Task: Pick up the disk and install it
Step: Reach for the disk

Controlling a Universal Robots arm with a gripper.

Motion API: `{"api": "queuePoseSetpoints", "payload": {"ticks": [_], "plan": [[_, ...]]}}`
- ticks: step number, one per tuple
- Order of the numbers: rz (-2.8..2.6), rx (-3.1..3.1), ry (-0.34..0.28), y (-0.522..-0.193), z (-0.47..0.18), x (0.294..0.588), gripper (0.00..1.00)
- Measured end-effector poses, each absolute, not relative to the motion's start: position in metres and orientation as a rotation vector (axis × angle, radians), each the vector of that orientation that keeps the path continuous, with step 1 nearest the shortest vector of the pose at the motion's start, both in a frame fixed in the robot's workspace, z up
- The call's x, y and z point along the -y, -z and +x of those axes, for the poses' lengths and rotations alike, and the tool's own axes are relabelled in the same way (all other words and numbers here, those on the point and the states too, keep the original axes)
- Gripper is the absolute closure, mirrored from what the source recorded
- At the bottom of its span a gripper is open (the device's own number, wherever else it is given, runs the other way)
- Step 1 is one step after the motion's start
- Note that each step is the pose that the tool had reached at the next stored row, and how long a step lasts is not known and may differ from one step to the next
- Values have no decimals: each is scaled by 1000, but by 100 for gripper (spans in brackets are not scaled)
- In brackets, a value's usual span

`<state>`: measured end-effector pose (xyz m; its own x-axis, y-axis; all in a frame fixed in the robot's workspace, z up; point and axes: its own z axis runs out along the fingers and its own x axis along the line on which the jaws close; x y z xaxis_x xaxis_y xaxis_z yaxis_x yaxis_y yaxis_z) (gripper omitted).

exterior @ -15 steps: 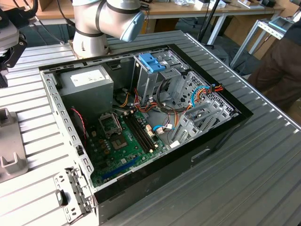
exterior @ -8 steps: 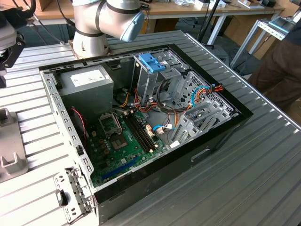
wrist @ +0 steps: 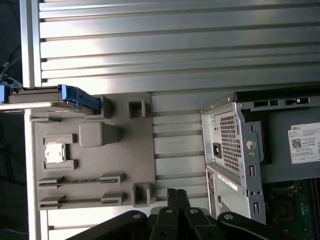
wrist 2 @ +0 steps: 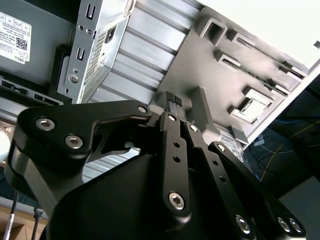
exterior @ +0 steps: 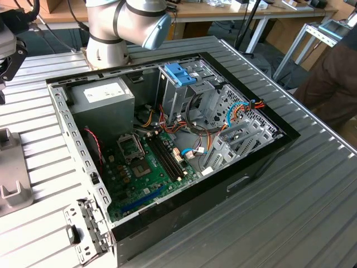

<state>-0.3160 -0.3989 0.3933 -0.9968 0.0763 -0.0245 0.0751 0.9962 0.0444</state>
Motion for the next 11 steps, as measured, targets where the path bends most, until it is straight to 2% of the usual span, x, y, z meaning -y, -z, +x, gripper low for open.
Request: {"api": "queuePoseSetpoints", "payload": {"ticks": [11], "plan": [[118,-3112,-68,-393,-321,399,90]]}}
